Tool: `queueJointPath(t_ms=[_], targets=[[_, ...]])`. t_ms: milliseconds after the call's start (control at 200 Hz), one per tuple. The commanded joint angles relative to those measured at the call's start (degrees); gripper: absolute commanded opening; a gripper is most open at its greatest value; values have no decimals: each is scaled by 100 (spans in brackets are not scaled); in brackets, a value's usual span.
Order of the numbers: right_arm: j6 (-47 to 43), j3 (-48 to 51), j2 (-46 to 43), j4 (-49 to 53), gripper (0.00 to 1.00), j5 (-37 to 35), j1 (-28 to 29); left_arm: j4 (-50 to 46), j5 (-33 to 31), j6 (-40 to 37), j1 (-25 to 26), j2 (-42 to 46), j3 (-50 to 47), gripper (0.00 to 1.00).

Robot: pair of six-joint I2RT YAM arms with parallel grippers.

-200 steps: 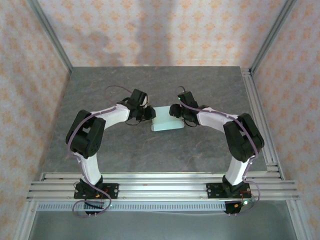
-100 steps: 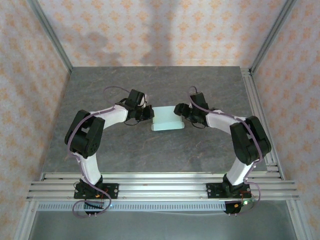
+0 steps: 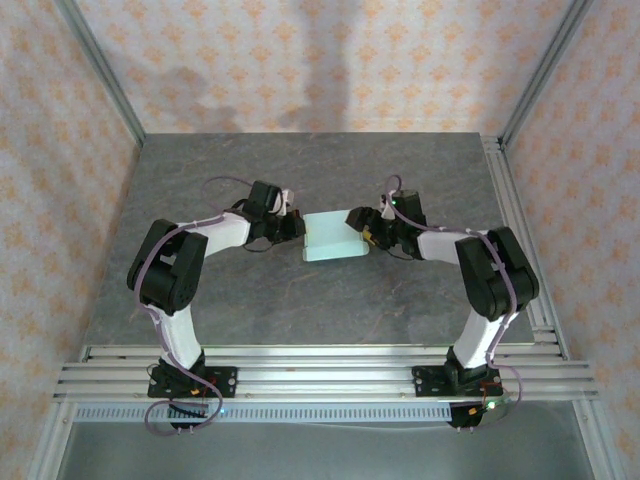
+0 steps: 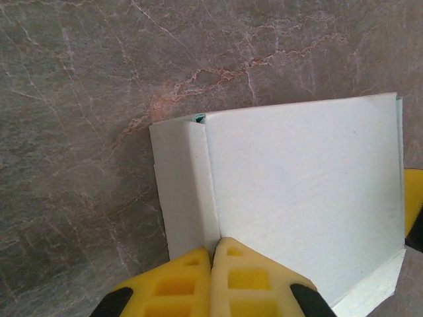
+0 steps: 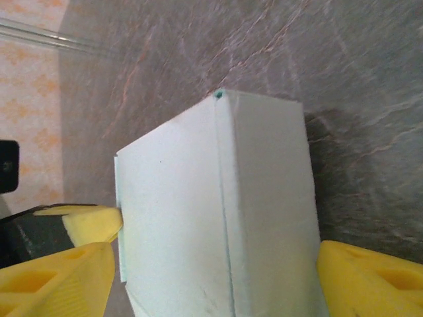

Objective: Fold the paper box

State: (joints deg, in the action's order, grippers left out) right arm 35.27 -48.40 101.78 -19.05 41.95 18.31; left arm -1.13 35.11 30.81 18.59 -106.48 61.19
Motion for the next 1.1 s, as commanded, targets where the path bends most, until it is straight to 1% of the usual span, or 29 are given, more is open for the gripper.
queueJointPath(t_ms=[0, 125, 370, 490, 636, 686, 771, 896, 961, 981, 1016, 1096], targets=[[243, 58, 168, -734, 80, 458, -47, -281, 67, -171, -115, -152, -264, 1], [297, 94, 204, -789, 80, 383, -78, -260, 170, -197, -202, -189, -309, 1], [688, 112, 358, -1307, 76, 775, -112, -239, 253, -207, -215, -256, -282, 1], [965, 103, 411, -1662, 66, 1029, -114, -299, 226, -241, -223, -260, -248, 2], [1216, 156, 405, -1967, 56, 1008, -108, -341, 172, -251, -224, -260, -229, 3], [1222, 164, 379, -1949, 53, 982, -114, -358, 176, -244, -224, -231, -235, 5], [1197, 182, 324, -1849, 49, 914, -110, -401, 83, -259, -223, -67, -262, 10], [1057, 174, 205, -1544, 44, 735, -108, -512, -145, -371, -213, 204, -297, 23], [999, 166, 135, -1399, 41, 638, -108, -435, -268, -423, -193, 365, -368, 31], [986, 169, 111, -1355, 41, 612, -111, -403, -306, -442, -183, 429, -401, 36], [953, 151, 83, -1294, 40, 581, -113, -317, -418, -499, -157, 579, -474, 42], [946, 139, -3, -1174, 39, 503, -114, -37, -781, -666, -64, 892, -693, 51]])
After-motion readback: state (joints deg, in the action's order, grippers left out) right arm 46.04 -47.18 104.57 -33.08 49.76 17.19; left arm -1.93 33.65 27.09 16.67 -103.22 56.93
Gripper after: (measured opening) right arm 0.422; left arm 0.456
